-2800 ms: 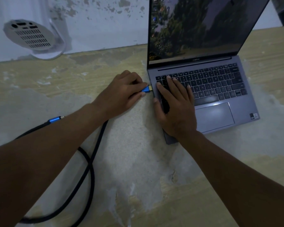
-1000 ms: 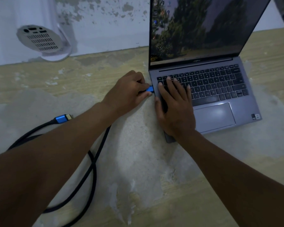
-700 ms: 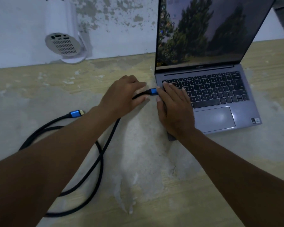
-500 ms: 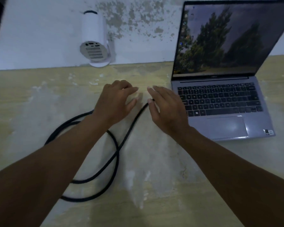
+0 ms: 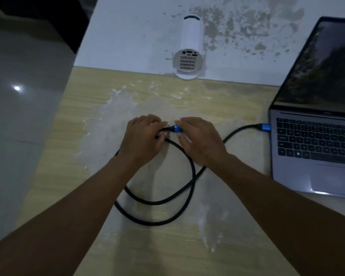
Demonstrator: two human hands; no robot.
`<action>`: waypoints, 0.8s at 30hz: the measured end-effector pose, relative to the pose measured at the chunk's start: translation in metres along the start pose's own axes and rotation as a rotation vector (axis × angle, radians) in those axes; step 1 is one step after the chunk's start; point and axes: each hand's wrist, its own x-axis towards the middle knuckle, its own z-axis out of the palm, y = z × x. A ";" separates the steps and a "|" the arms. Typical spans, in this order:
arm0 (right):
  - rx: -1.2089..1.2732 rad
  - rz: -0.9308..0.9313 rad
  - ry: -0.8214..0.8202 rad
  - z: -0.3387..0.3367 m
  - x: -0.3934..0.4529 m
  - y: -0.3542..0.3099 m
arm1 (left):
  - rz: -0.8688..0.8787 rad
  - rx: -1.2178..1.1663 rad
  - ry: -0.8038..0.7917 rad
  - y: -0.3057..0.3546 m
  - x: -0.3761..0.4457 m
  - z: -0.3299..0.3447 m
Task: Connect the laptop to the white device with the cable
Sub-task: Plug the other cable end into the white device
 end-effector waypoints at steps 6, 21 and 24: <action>-0.064 0.086 -0.054 0.010 0.008 -0.007 | 0.011 -0.058 -0.024 -0.013 -0.004 0.002; 1.001 0.570 0.325 -0.025 0.018 -0.038 | 0.135 -0.270 0.108 -0.003 0.012 -0.012; 1.299 0.703 0.423 -0.034 0.023 -0.043 | 0.103 -0.414 0.193 0.004 0.024 -0.018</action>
